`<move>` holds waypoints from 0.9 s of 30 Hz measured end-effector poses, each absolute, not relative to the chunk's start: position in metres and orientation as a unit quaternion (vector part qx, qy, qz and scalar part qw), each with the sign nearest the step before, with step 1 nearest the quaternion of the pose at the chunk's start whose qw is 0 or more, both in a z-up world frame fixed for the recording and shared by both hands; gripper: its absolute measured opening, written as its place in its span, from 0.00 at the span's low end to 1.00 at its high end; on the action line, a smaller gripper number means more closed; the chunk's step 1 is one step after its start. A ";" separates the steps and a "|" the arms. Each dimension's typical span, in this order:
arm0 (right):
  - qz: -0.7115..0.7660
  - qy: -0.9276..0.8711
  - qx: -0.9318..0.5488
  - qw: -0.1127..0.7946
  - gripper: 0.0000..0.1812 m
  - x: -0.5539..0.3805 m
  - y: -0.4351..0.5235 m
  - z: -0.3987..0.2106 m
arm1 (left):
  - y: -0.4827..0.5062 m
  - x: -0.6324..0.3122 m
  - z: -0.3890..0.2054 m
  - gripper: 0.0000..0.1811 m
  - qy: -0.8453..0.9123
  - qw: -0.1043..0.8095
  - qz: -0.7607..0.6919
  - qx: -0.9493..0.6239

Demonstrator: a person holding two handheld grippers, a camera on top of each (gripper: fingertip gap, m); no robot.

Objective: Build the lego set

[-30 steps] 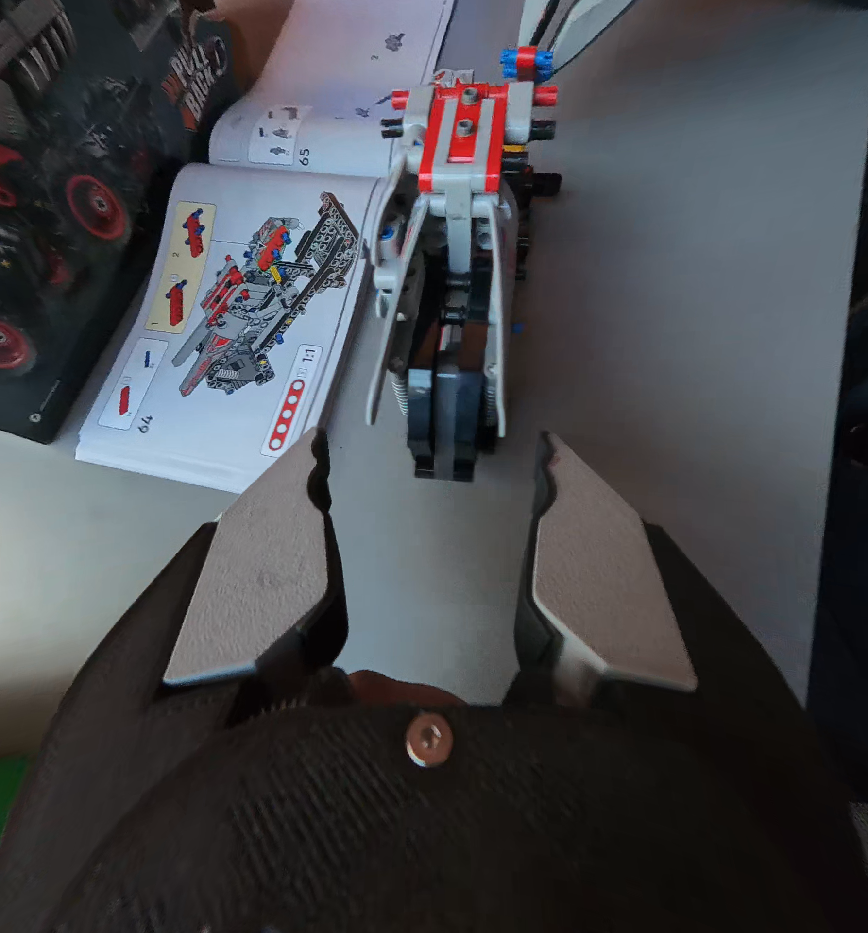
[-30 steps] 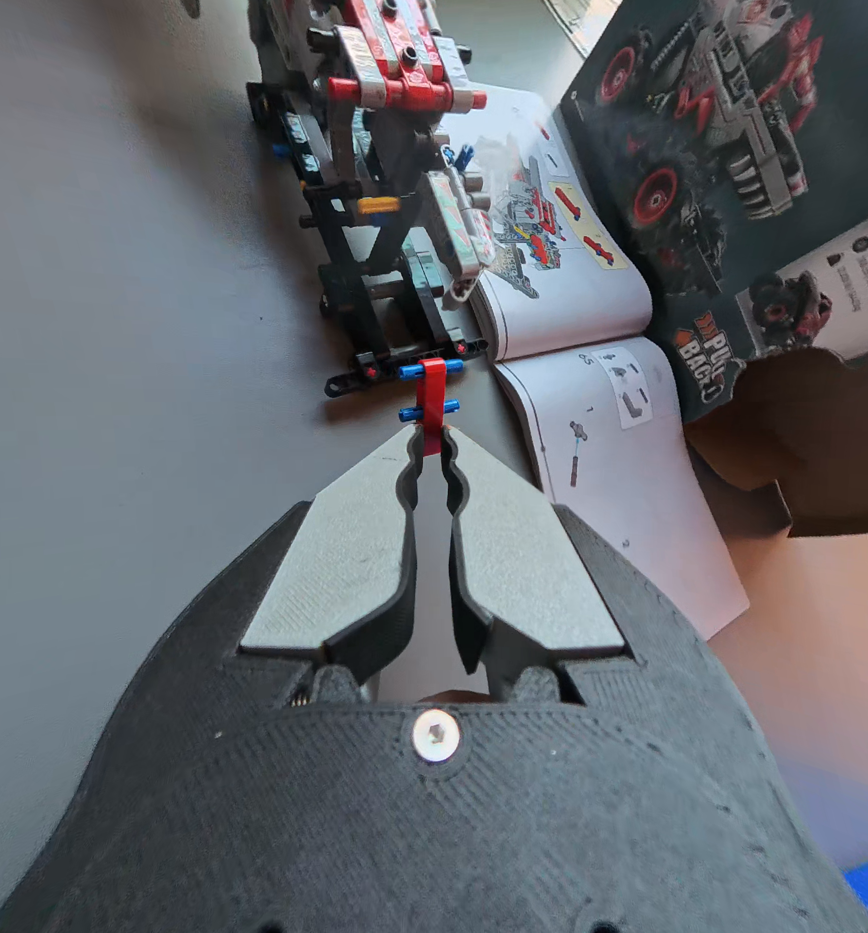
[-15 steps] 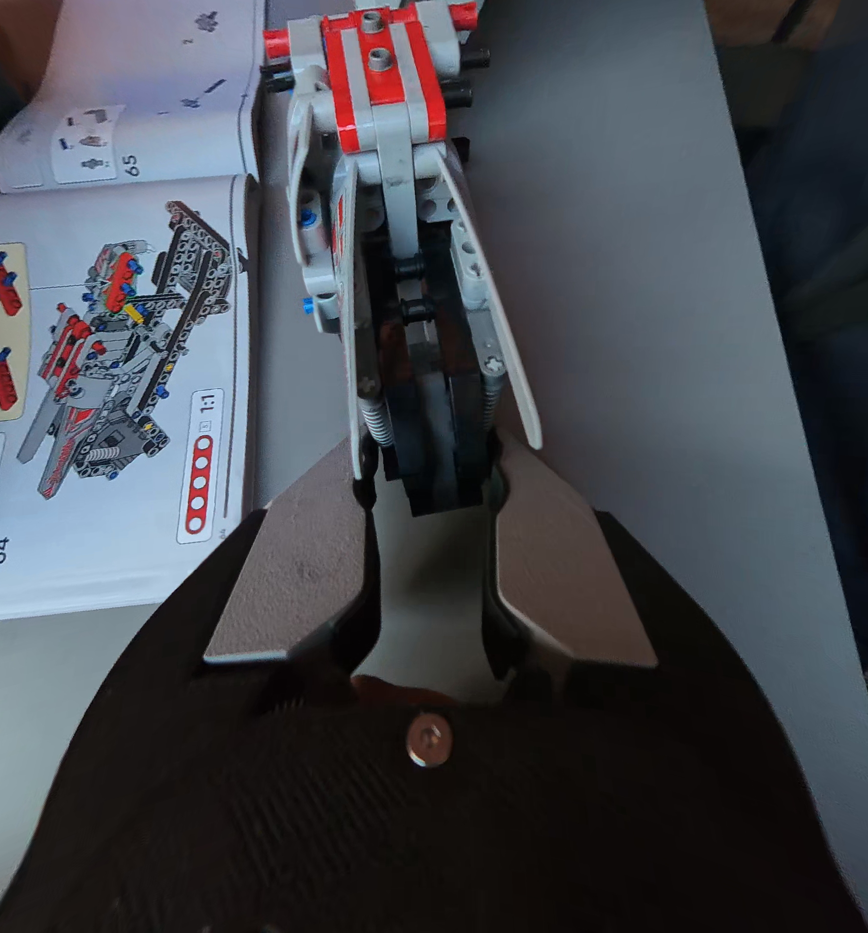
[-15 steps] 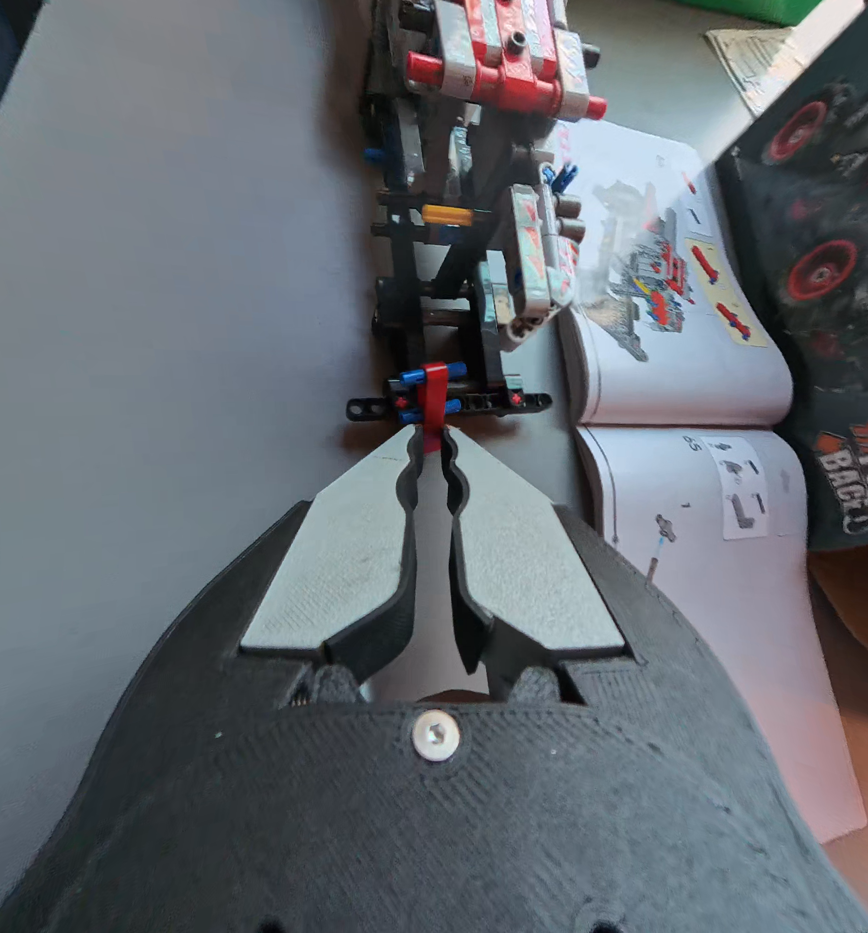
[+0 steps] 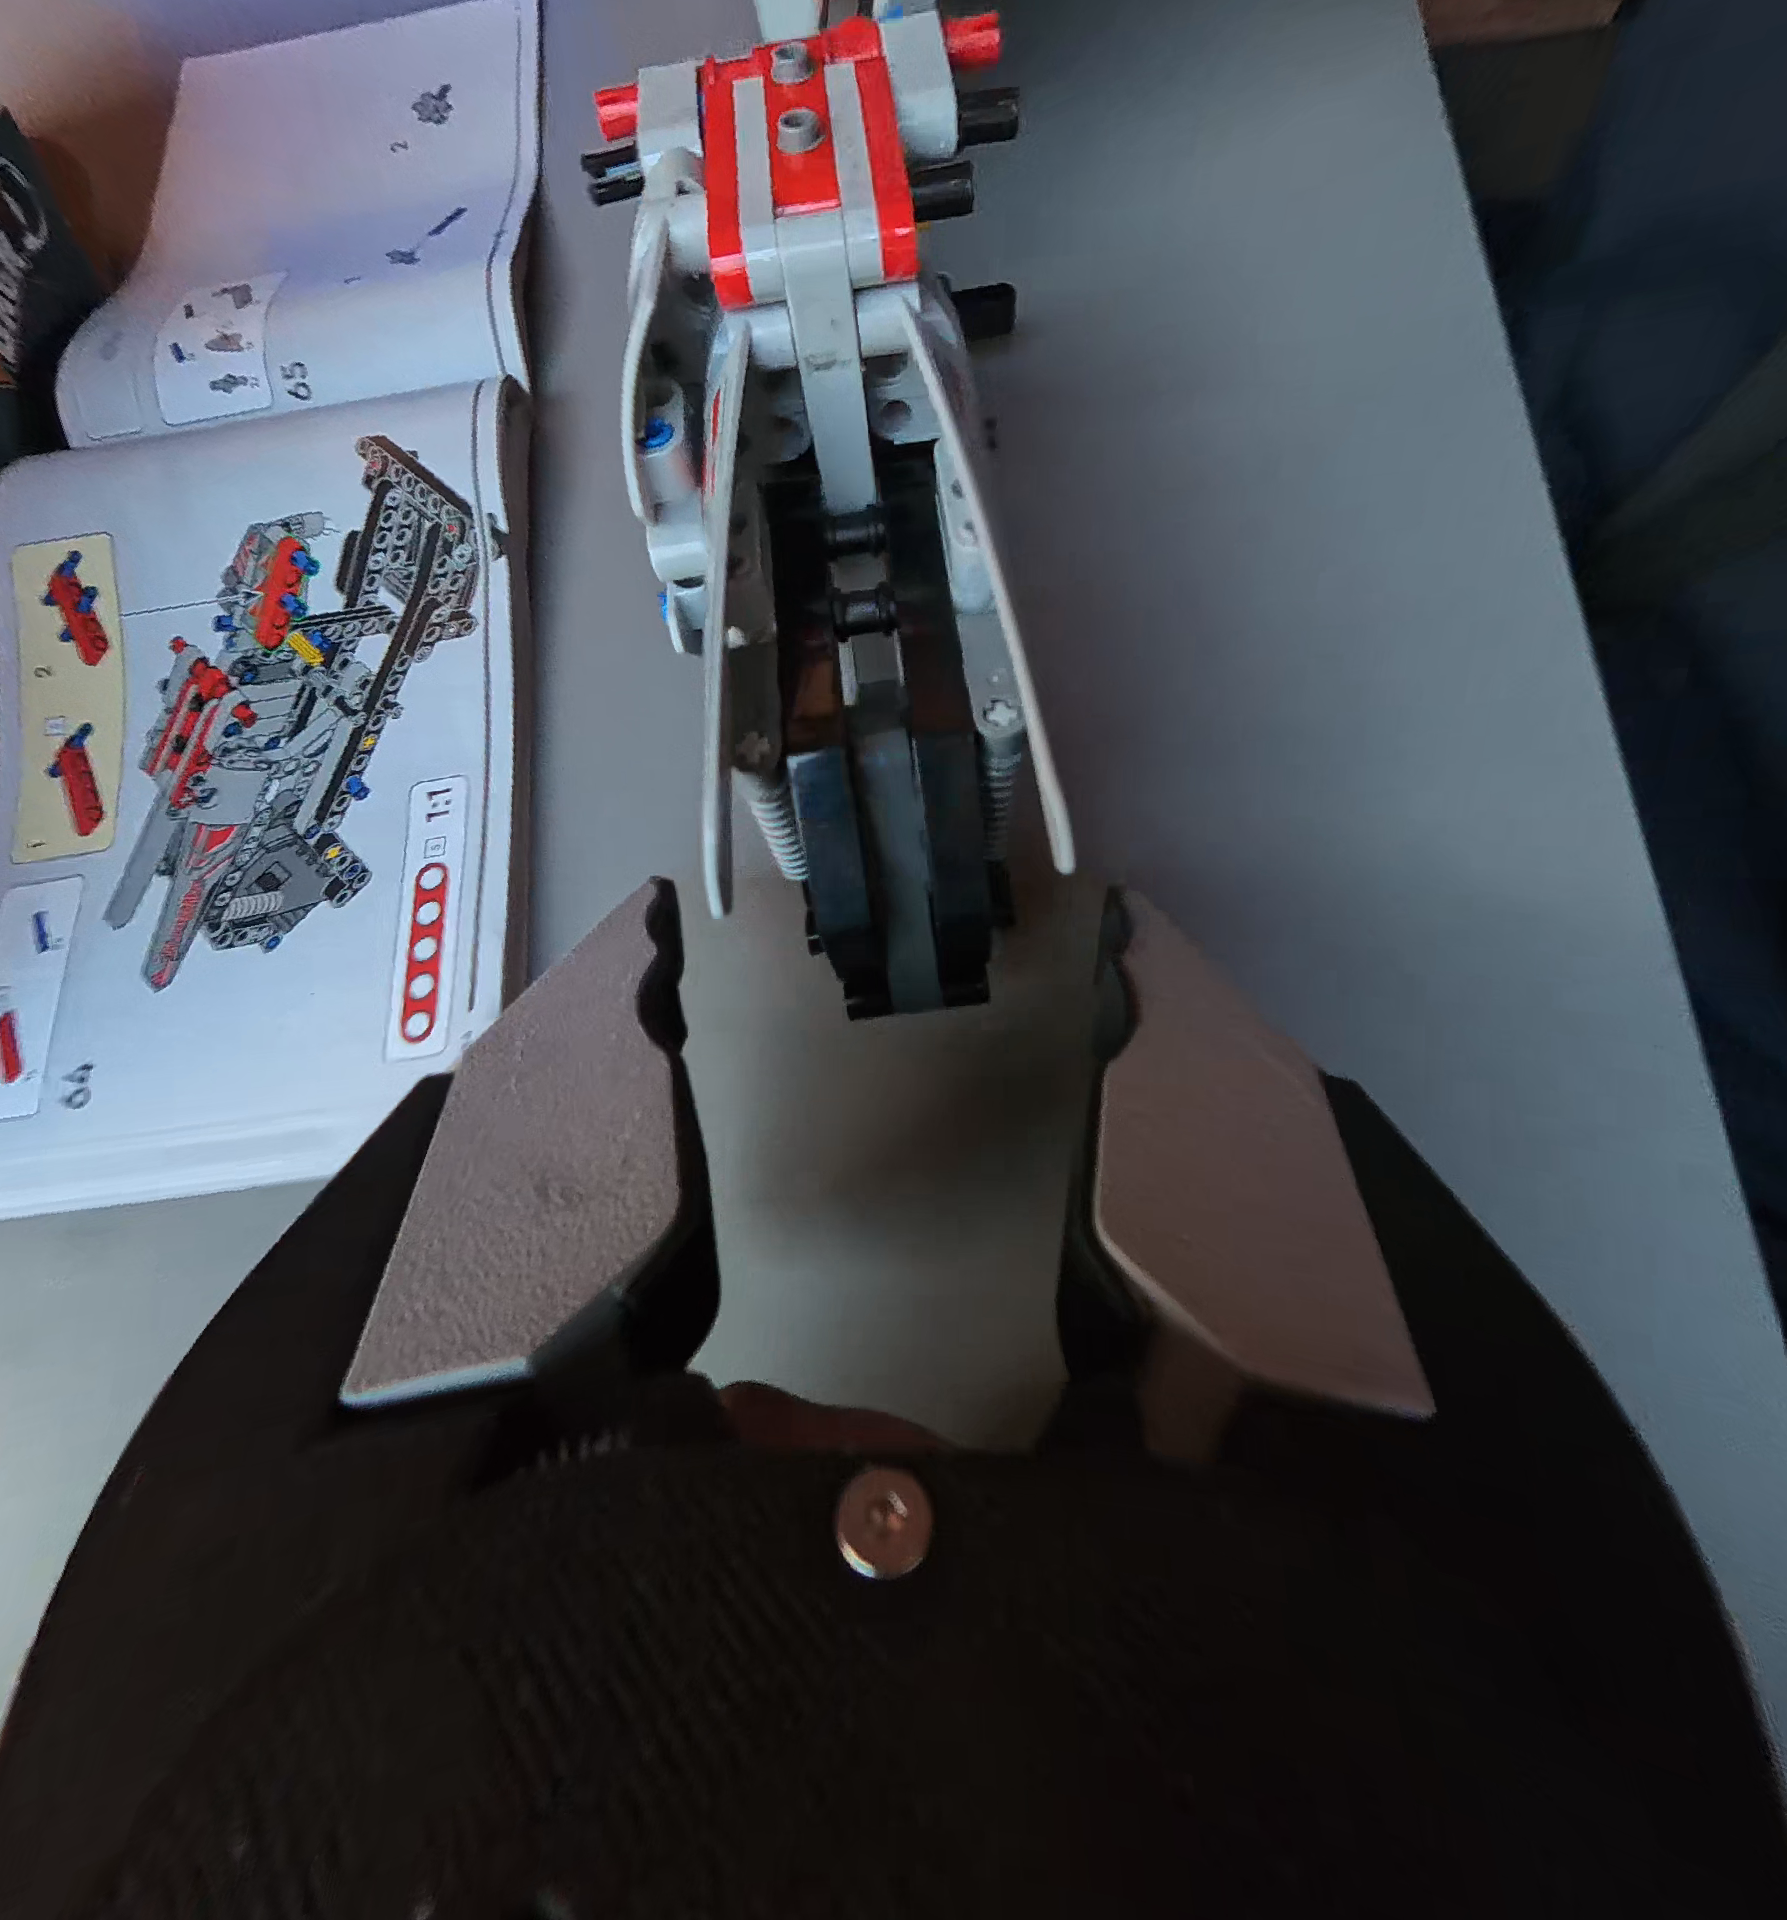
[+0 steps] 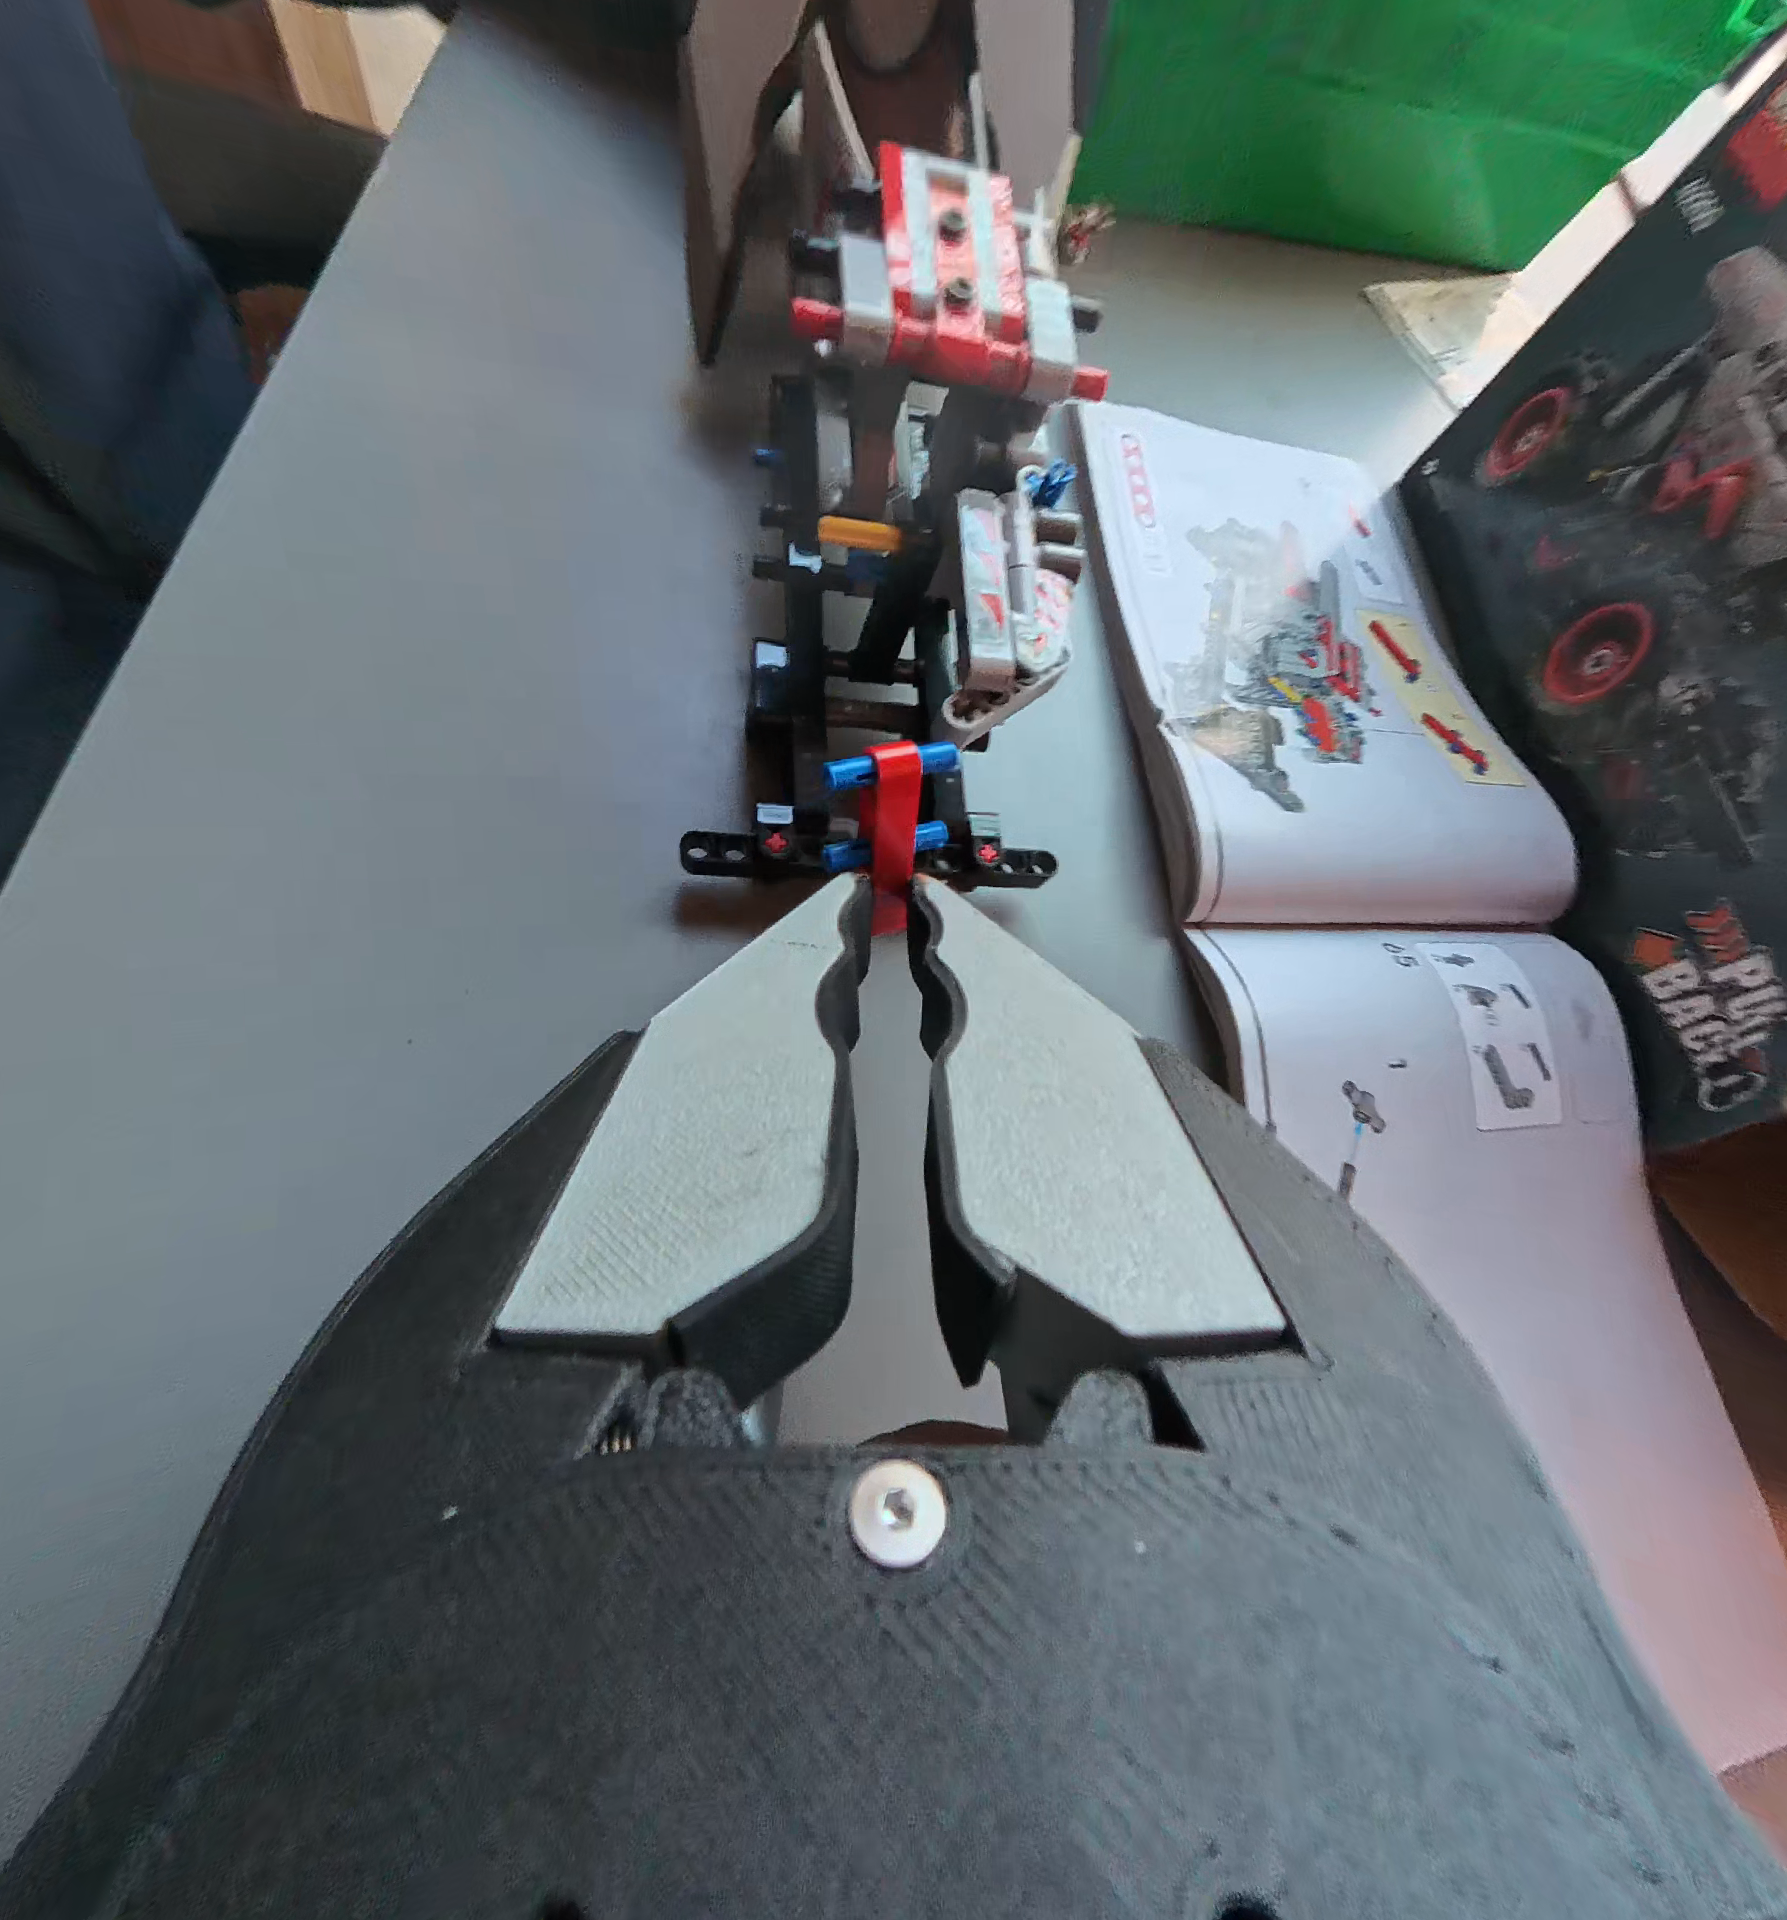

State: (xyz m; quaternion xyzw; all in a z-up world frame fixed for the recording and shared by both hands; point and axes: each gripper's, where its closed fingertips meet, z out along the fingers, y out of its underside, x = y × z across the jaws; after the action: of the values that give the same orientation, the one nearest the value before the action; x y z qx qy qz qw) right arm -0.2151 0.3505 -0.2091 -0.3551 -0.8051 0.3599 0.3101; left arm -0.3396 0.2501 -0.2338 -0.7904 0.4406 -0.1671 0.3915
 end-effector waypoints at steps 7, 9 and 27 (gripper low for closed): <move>0.386 -0.763 -0.361 0.373 0.02 -0.216 0.352 -0.176 | 0.244 -0.373 -0.192 0.45 0.341 0.497 -0.108 -0.790; 0.383 -0.764 -0.353 0.380 0.02 -0.214 0.345 -0.172 | 0.234 -0.374 -0.170 0.41 0.306 0.554 -0.106 -0.767; 0.258 -0.799 -0.254 0.481 0.02 -0.236 0.287 -0.178 | 0.242 -0.228 -0.171 0.20 0.202 0.543 -0.177 -0.795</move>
State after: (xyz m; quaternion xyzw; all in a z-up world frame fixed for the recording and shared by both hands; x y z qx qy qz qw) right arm -0.2358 0.2870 -0.1778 -0.2539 -0.7985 0.2578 0.4811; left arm -0.2279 0.2424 -0.1713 -0.7955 0.2016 -0.1770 0.5434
